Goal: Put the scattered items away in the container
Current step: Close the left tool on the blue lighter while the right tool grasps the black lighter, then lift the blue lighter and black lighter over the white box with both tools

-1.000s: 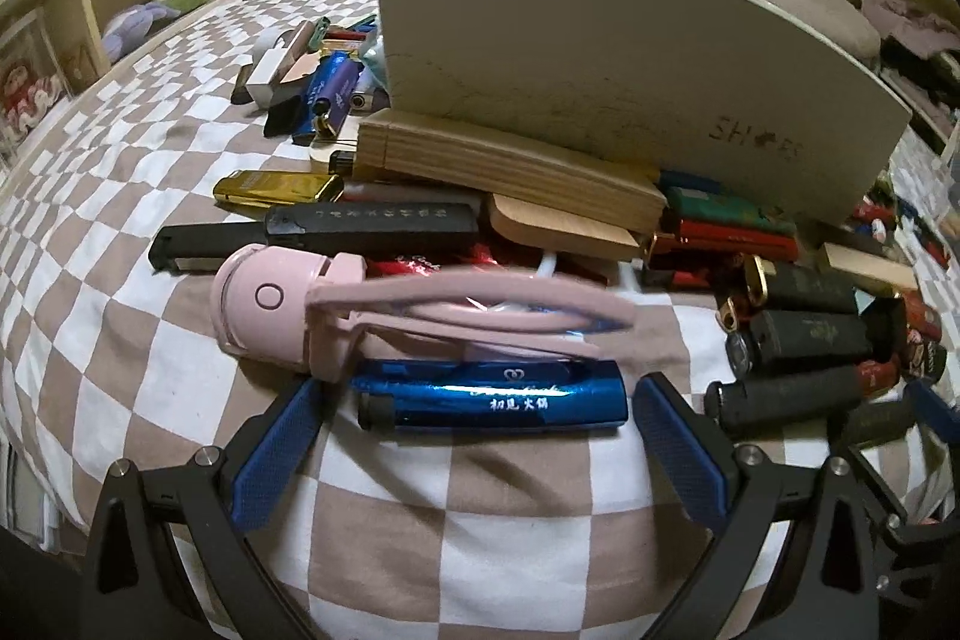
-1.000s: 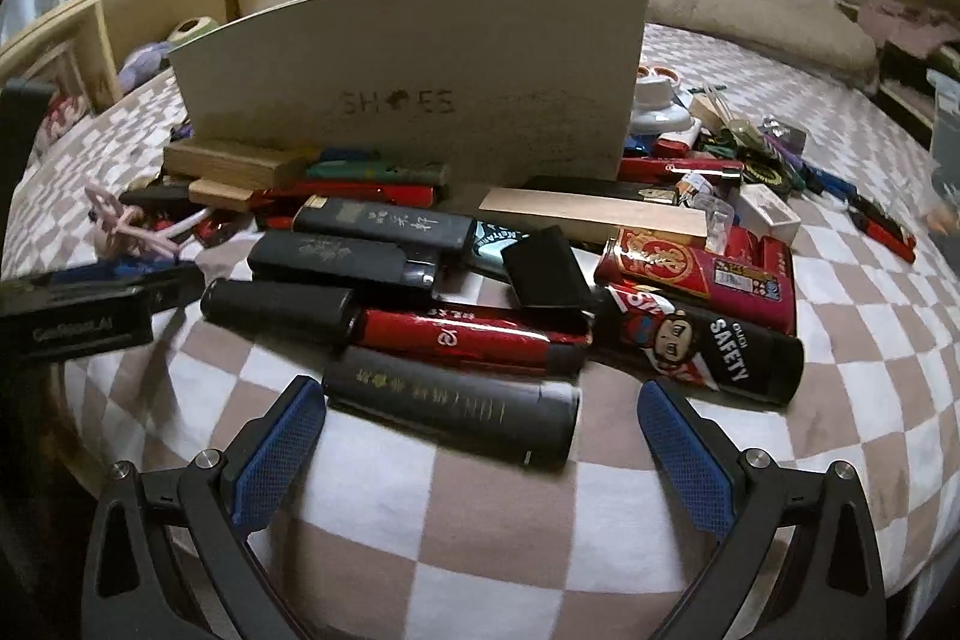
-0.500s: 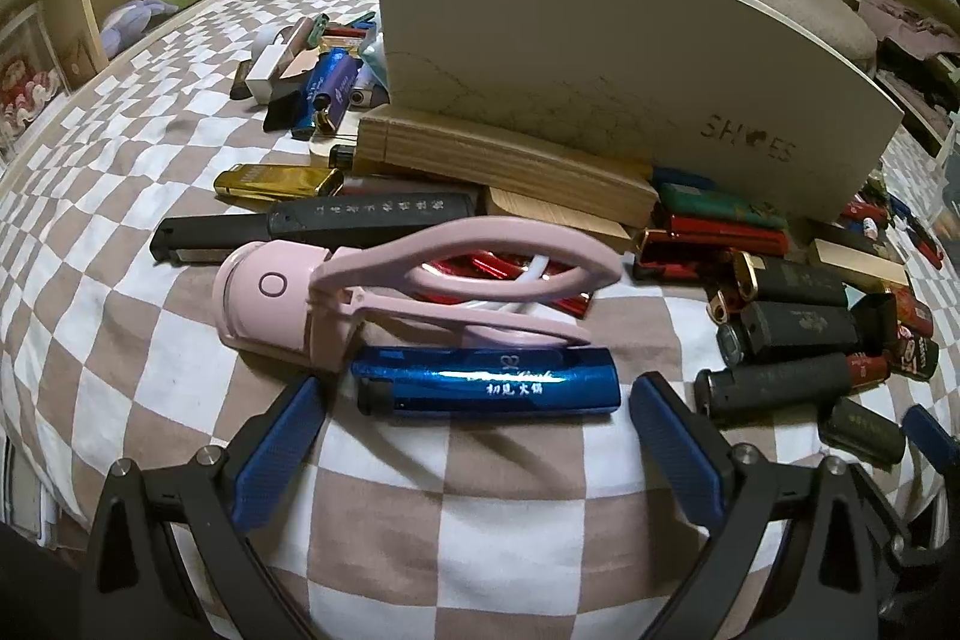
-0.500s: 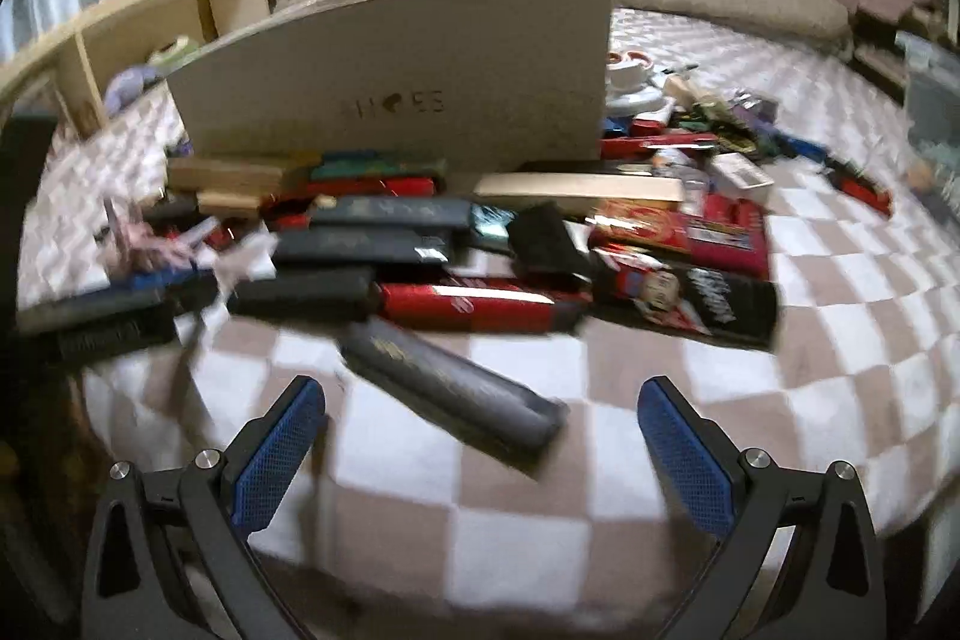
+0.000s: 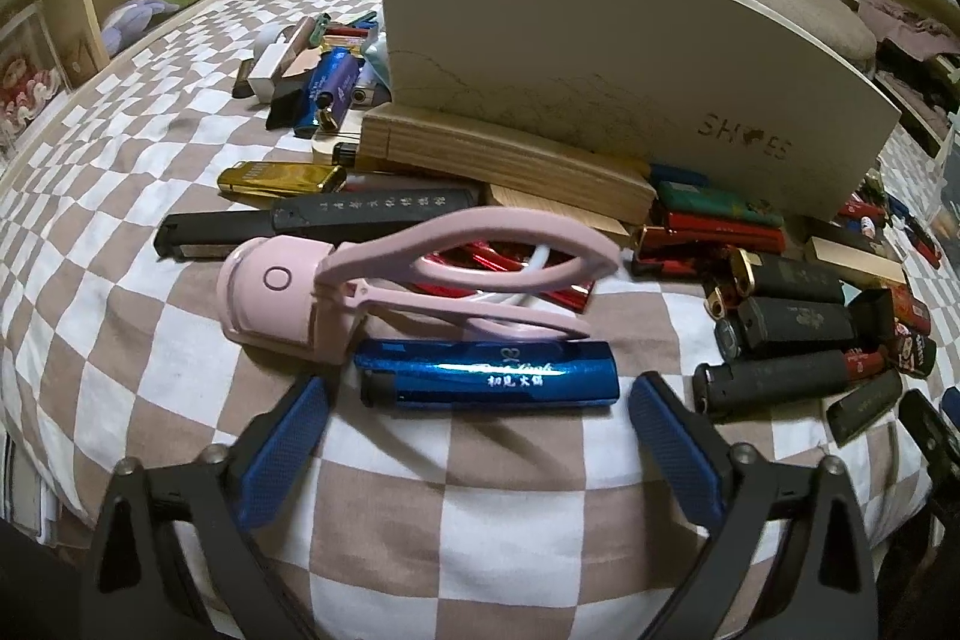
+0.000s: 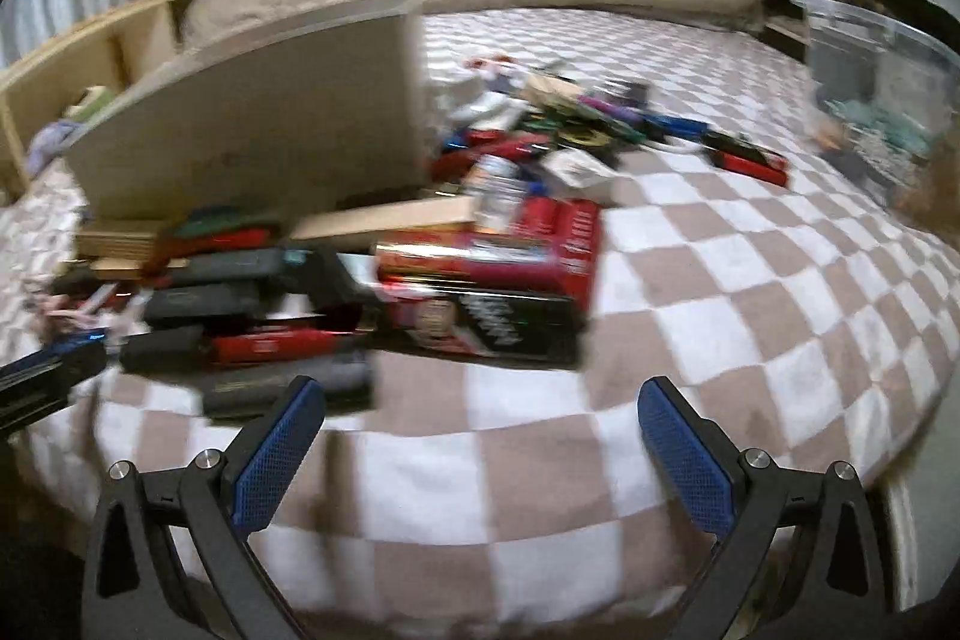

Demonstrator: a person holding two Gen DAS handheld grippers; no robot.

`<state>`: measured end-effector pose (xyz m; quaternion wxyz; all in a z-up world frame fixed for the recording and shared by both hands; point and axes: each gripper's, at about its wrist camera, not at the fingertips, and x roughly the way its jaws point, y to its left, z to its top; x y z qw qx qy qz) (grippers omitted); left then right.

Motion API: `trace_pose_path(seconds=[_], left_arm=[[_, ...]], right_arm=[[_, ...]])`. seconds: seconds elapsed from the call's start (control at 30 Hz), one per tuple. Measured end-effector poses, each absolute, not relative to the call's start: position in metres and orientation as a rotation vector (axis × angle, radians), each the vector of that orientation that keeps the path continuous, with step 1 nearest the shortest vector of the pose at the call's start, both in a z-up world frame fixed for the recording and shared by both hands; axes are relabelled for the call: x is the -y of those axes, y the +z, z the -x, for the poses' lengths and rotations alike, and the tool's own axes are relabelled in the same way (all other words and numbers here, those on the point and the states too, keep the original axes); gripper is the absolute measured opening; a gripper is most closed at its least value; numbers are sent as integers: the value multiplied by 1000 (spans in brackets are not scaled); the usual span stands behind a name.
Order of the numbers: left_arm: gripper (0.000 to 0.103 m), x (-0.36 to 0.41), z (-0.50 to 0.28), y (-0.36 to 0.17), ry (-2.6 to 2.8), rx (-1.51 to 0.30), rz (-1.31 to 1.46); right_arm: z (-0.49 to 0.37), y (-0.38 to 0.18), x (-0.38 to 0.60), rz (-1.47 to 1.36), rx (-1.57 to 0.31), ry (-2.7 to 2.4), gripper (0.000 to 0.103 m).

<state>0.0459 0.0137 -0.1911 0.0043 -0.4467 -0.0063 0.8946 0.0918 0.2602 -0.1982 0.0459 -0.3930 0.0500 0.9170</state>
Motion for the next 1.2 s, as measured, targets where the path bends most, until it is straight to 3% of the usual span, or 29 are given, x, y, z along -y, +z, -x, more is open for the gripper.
trace_pose_path(seconds=[0.4,0.77,0.9,1.03,1.2], left_arm=[[79,-12,-53,-185,2783,45,1382],[80,-10,-52,-186,2789,51,1377],[86,-10,-49,-187,2780,61,1379],[90,-11,-44,-188,2781,63,1381],[96,-14,-40,-190,2788,46,1380]], right_arm=[[-76,-195,-207,1305,134,2992,103],[-57,-211,-208,1452,32,2959,103],[-55,-211,-207,1458,9,2915,103],[-55,-210,-207,1461,37,2892,83],[-61,-210,-207,1456,50,2908,81]])
